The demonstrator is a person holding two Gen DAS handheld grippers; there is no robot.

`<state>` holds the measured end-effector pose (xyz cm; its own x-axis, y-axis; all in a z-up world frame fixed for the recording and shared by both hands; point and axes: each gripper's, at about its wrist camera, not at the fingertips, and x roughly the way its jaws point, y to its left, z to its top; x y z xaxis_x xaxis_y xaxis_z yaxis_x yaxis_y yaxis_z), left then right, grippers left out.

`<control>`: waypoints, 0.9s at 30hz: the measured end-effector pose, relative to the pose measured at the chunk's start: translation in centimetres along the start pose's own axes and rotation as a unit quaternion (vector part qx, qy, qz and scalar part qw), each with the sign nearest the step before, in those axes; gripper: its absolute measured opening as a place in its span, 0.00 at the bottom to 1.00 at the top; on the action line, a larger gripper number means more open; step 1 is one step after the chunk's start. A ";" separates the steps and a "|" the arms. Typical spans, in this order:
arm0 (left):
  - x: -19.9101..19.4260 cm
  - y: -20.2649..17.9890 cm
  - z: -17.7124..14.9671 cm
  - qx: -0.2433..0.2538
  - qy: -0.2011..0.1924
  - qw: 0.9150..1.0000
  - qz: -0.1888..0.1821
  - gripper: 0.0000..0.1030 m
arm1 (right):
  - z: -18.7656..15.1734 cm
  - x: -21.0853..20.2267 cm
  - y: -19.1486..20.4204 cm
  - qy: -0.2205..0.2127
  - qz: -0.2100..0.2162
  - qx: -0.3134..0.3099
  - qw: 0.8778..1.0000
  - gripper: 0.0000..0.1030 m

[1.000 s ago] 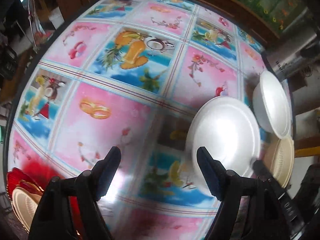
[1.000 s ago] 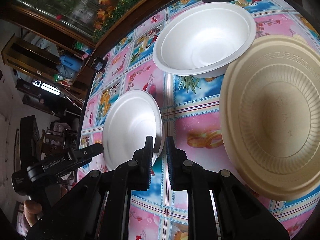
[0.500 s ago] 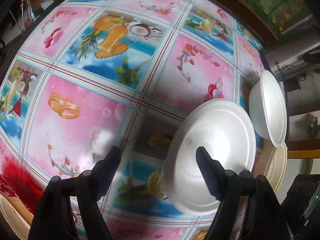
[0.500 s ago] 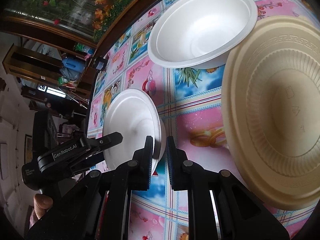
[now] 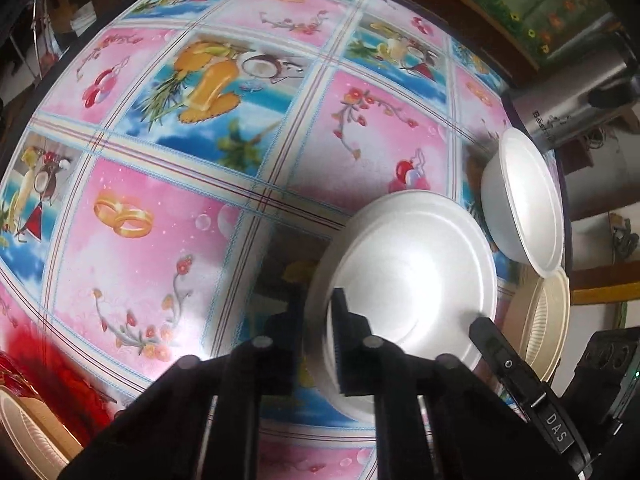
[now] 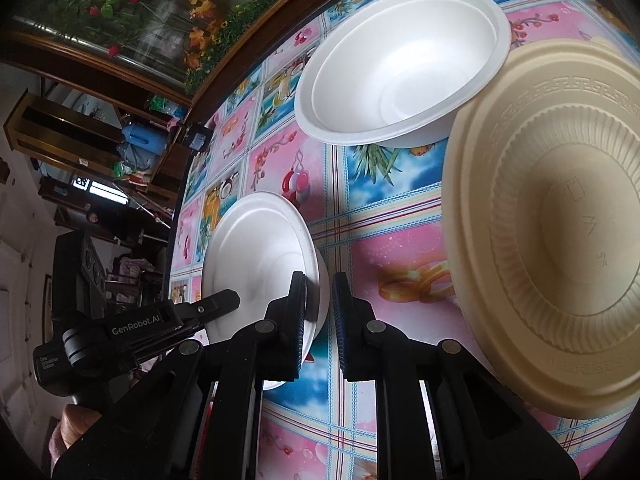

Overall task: Organize plates and bowls
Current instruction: 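Grasp the rim of the white foam plate with the left gripper, then carry the white foam plate with the left gripper over the red stack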

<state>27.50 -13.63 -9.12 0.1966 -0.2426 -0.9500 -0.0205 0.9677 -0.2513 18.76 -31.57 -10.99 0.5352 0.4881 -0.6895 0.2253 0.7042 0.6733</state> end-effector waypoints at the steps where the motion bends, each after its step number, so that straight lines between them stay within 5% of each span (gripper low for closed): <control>1: -0.1 -0.2 -0.1 0.007 -0.004 1.000 0.005 0.10 | 0.0 0.0 0.1 -0.001 -0.002 -0.003 1.000 0.13; 27: -5.5 2.4 -3.7 0.033 -0.029 0.999 -0.007 0.07 | -4.4 -2.7 5.0 -0.048 -0.023 -0.084 0.995 0.08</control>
<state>22.74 -10.20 -5.23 0.2522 -0.2532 -0.9339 0.0466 0.9672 -0.2497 14.89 -27.11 -6.87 0.6041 0.4069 -0.6852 0.1171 0.8052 0.5814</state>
